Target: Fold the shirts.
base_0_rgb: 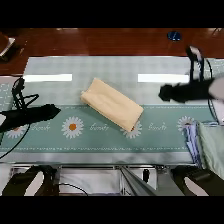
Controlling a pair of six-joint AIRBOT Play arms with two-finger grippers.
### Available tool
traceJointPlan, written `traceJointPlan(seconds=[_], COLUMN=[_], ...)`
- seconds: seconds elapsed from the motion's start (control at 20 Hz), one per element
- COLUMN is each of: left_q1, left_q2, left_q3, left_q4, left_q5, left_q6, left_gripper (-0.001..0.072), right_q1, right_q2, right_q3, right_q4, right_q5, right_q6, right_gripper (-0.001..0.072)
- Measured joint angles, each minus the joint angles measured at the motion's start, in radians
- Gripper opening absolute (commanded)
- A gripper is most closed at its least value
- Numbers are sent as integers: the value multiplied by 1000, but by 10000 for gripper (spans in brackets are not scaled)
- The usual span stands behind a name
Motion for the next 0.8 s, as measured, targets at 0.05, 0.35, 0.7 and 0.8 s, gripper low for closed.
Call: traceJointPlan(seconds=[0.05,0.35,0.7,0.8], left_q1=[0,0,0,0], left_q2=[0,0,0,0], left_q3=[-9,-32,-35,-35], left_q4=[0,-37,-88,-92], left_q5=[1,6,9,9], left_q6=[0,0,0,0], left_gripper=[25,24,25,25], right_q1=[-7,-19,-20,-20], right_q2=[65,141,-175,-262], right_q3=[-127,-570,-512,-463], right_q4=[10,419,823,913], right_q5=[-49,-402,-462,-432], right_q6=[50,68,-256,-339], right_gripper=[411,411,410,409])
